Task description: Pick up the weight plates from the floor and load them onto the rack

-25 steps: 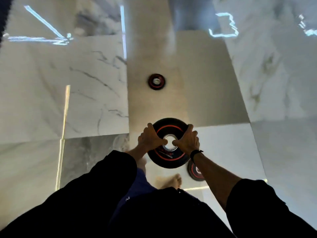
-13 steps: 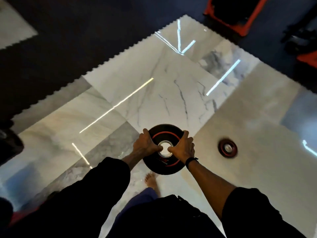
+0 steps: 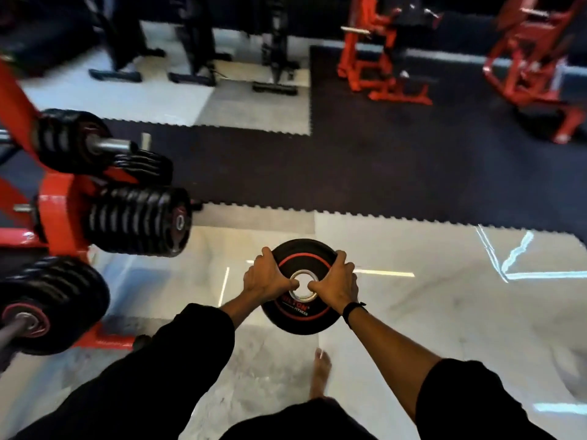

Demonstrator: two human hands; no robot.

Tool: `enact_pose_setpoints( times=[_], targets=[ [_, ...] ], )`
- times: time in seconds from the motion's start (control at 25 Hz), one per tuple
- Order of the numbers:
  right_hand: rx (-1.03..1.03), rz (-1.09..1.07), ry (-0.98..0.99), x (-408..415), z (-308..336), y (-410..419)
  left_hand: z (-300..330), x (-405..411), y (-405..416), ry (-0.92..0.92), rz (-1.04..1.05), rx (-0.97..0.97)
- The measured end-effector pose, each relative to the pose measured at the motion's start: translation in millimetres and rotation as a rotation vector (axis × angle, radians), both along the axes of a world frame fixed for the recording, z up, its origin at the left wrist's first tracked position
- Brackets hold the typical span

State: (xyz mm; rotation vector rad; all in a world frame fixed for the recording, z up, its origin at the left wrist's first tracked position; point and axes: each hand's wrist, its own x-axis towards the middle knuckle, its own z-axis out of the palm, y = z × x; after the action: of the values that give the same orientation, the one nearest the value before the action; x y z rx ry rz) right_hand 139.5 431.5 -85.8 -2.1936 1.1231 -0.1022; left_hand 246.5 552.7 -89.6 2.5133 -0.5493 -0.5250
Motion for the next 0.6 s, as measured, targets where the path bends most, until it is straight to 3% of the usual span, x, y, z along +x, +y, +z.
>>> enact_pose_setpoints(
  times=[0.32, 0.6],
  targets=[
    [-0.094, 0.475, -0.054, 196, 28, -112, 31, 124, -71, -0.051, 0.492, -0.088],
    [-0.077, 0.782, -0.121, 343, 18, -126, 22, 220, -84, -0.133, 0.81, -0.16]
  ],
)
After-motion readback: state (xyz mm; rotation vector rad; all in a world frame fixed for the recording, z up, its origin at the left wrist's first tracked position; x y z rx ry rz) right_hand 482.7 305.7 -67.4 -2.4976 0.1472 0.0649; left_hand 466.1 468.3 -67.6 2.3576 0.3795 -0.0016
